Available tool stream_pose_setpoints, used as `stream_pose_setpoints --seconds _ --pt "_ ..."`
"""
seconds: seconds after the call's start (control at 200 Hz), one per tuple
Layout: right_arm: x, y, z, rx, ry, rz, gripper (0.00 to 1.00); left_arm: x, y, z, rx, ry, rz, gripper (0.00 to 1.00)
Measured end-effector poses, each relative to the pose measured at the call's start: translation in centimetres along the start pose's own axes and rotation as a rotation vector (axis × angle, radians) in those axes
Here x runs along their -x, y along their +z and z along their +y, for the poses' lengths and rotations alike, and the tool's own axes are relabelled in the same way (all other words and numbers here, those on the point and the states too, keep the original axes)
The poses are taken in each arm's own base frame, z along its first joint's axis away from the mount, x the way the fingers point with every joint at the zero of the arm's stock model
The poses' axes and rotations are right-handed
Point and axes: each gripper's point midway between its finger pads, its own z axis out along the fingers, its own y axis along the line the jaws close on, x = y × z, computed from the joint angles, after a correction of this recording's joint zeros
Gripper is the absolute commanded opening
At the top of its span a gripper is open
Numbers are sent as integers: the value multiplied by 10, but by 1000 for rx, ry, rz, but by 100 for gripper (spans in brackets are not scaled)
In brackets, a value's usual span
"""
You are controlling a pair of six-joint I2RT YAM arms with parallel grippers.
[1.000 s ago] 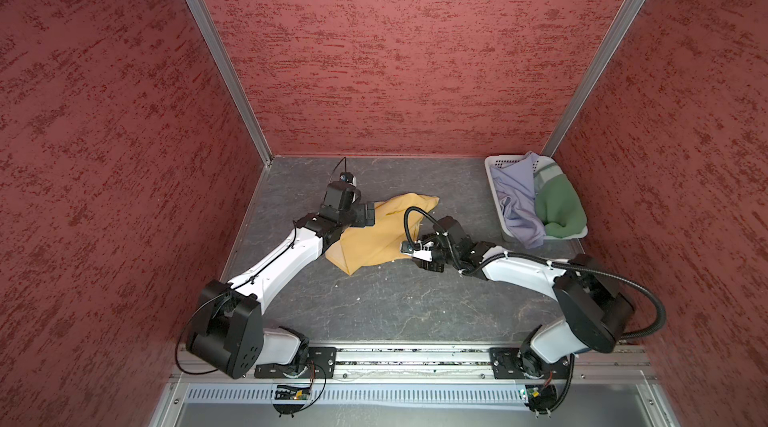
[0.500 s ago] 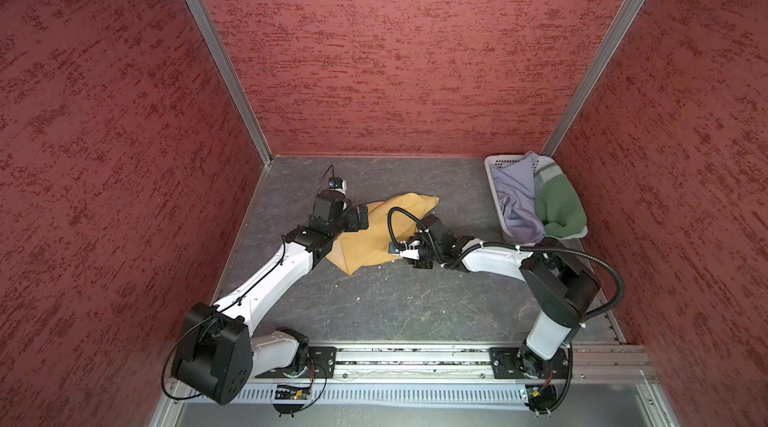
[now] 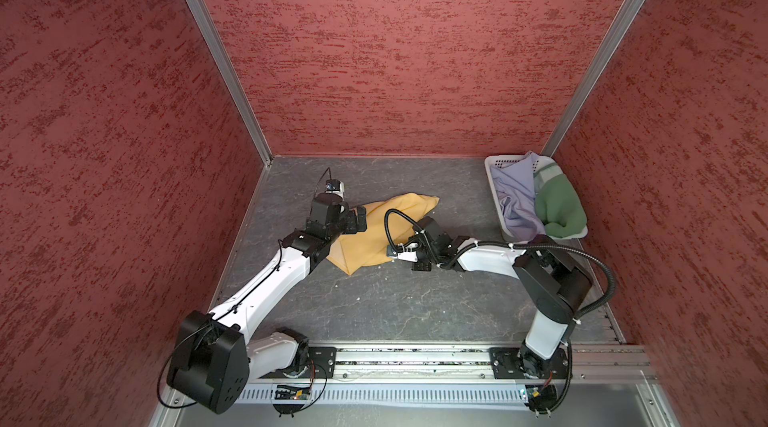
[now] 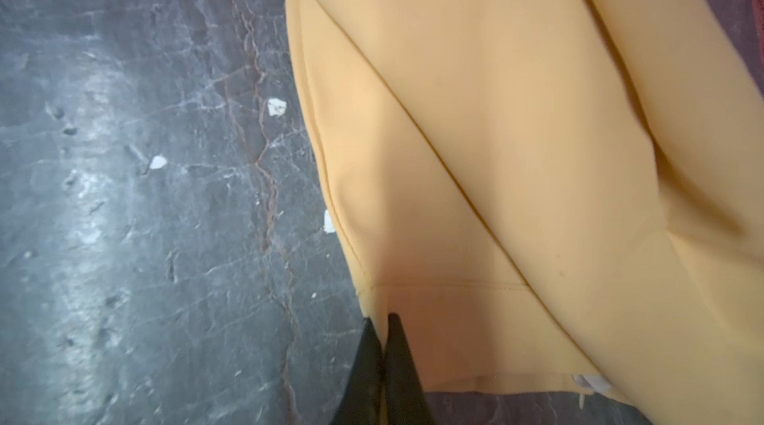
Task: Fold and stack the skirts
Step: 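Grasp the hem of the yellow skirt with the right gripper, then lift the yellow skirt with both grippers, stretching it between them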
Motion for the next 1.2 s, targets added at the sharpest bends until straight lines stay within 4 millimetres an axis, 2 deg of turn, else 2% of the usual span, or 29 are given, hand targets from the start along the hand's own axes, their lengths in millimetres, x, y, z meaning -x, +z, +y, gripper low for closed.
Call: stream_pose_setpoints --seconds 0.14,0.306,0.556,0.756,0.887,1.122,1.197 --pt "9 -4 -17 -47 -7 3 0 0 -1 -2 -12 11 1 100" --pt "20 -21 -37 -88 -14 27 0 0 -4 -4 -26 49 4 100" --pt "74 -72 -93 -201 -12 -28 0 -4 -7 -10 -37 121 29 100" --pt "95 -108 -124 -268 38 -36 0 3 -11 -21 -57 164 15 100" --pt "95 -126 -141 -313 67 -16 0 7 -14 -24 -64 183 0 100" --pt "68 -153 -166 -389 163 63 0 10 -29 -43 -118 243 -45 100" --pt "64 -162 -175 -416 184 75 0 7 -34 -52 -143 278 -61 100"
